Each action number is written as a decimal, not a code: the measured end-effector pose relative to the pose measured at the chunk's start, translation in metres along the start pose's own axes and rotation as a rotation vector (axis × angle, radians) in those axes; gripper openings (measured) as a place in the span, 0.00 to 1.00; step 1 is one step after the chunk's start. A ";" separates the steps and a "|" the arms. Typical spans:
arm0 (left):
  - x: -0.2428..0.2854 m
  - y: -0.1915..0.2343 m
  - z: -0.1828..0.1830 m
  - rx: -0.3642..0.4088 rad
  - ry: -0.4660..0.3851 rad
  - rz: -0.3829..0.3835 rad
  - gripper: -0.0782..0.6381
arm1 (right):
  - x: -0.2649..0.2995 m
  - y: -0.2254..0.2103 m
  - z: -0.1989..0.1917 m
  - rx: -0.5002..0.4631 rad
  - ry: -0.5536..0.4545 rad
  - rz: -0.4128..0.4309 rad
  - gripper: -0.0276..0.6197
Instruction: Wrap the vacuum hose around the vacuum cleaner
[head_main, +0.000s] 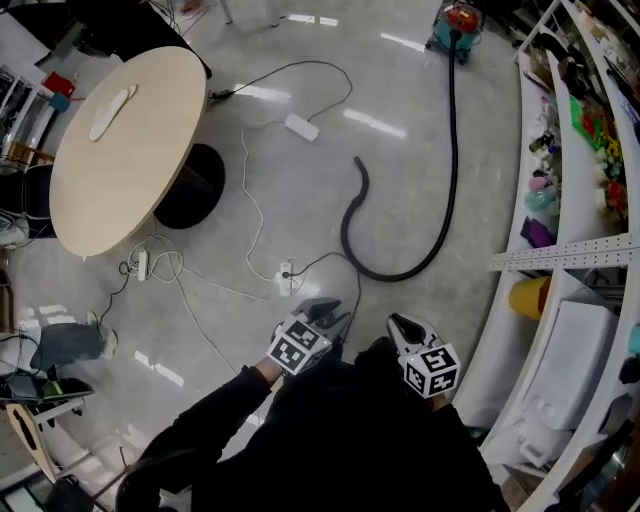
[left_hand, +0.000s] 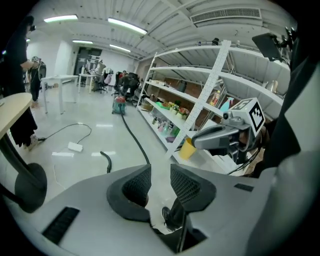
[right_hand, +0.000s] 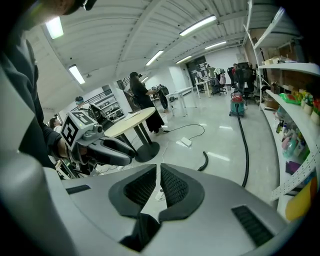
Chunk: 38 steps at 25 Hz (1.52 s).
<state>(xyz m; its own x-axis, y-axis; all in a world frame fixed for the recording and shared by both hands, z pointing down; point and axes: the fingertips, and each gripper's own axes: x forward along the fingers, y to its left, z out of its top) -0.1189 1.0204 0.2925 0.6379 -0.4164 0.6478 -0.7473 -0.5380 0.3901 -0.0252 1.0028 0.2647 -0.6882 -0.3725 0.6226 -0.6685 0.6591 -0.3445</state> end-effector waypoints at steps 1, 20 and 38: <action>0.006 0.006 0.001 0.015 0.016 0.002 0.30 | 0.006 -0.005 0.001 0.003 0.006 0.002 0.09; 0.178 0.092 0.043 -0.058 0.097 0.175 0.30 | 0.171 -0.205 -0.073 -0.042 0.304 0.203 0.18; 0.367 0.289 -0.168 -0.163 0.318 0.068 0.47 | 0.461 -0.342 -0.366 -0.273 0.674 0.195 0.45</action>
<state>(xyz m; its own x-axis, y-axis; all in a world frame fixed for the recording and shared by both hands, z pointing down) -0.1322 0.8357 0.7528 0.5149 -0.1847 0.8371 -0.8224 -0.3821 0.4215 -0.0104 0.8448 0.9263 -0.4065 0.1903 0.8936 -0.3982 0.8434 -0.3608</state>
